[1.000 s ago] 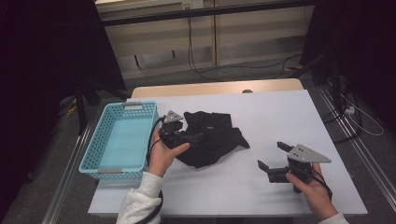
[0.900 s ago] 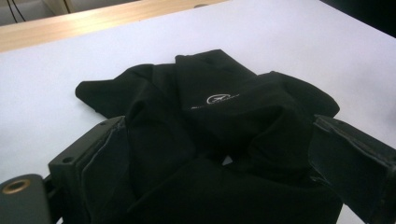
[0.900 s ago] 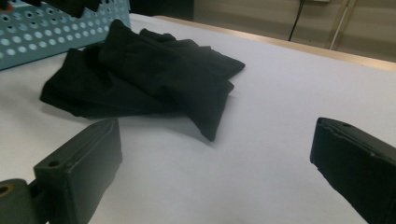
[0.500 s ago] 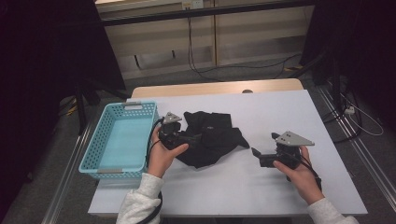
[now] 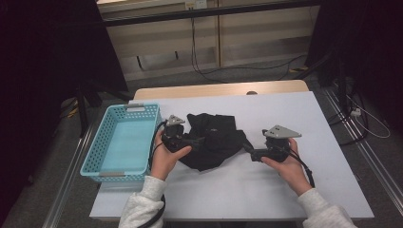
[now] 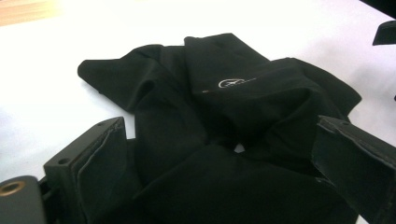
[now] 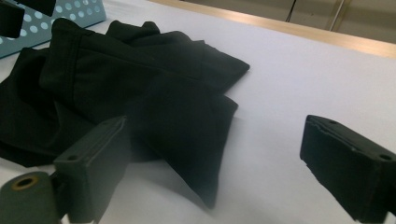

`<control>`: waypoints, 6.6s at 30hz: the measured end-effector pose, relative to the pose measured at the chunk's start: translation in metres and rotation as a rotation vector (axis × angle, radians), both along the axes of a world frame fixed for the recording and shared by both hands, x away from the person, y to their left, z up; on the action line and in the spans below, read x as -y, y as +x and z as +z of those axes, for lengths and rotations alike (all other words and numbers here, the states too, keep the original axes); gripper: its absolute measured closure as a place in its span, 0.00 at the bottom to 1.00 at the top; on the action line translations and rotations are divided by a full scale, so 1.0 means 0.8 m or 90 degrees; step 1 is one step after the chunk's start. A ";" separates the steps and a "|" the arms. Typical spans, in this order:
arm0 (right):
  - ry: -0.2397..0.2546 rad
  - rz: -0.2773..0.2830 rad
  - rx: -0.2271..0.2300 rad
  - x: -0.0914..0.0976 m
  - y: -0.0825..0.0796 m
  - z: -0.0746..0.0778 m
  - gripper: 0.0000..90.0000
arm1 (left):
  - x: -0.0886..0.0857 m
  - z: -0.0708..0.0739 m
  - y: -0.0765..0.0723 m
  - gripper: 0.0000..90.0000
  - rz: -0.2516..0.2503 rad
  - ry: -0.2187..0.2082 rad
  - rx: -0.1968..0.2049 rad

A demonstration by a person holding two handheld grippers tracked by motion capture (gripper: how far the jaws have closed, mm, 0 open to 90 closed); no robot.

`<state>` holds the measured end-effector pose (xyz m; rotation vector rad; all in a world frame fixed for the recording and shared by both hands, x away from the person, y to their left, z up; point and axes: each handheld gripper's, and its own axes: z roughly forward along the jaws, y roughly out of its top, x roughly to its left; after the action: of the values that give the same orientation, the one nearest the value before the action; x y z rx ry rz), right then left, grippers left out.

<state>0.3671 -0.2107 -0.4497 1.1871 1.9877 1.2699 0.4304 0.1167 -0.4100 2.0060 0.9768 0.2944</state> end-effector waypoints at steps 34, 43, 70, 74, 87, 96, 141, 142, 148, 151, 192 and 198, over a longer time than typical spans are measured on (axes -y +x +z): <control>-0.027 0.120 -0.093 -0.044 0.019 -0.011 1.00 | 0.001 -0.005 0.008 0.05 0.009 -0.015 -0.015; -0.022 0.097 -0.082 -0.002 0.008 0.000 1.00 | 0.009 0.000 0.008 0.05 0.001 -0.014 -0.006; -0.043 0.027 -0.105 0.091 -0.039 -0.005 1.00 | 0.018 -0.006 0.015 0.06 -0.002 0.001 -0.007; -0.053 0.032 -0.110 0.089 -0.039 -0.008 1.00 | 0.032 -0.011 0.020 0.07 -0.013 0.009 -0.008; -0.056 0.031 -0.111 0.087 -0.044 -0.010 1.00 | 0.080 -0.032 0.049 0.17 -0.060 0.030 -0.025; -0.050 0.028 -0.113 0.088 -0.045 -0.010 1.00 | 0.113 -0.054 0.071 0.31 -0.076 0.037 -0.055; -0.067 -0.001 -0.083 0.086 -0.038 -0.003 0.98 | 0.017 -0.029 0.018 0.94 -0.003 -0.011 -0.087; -0.053 -0.002 -0.079 0.086 -0.038 -0.001 0.96 | 0.016 -0.029 0.018 0.94 -0.005 -0.012 -0.088; -0.030 0.021 -0.048 0.064 -0.031 0.013 0.78 | 0.019 -0.027 0.016 0.94 -0.008 -0.011 -0.080; -0.025 0.055 -0.044 0.041 -0.029 0.015 0.70 | 0.019 -0.027 0.015 0.94 -0.006 -0.015 -0.080; -0.068 0.044 -0.096 0.087 -0.049 0.011 0.67 | -0.012 -0.012 0.019 0.94 0.047 -0.052 -0.063; 0.004 -0.041 -0.077 0.104 -0.035 0.028 0.56 | -0.014 -0.016 0.015 0.94 0.047 -0.045 -0.067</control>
<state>0.3393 -0.2942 -0.4269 1.3480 2.0140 1.2005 0.4424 0.1277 -0.4229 1.9405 1.1140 0.1933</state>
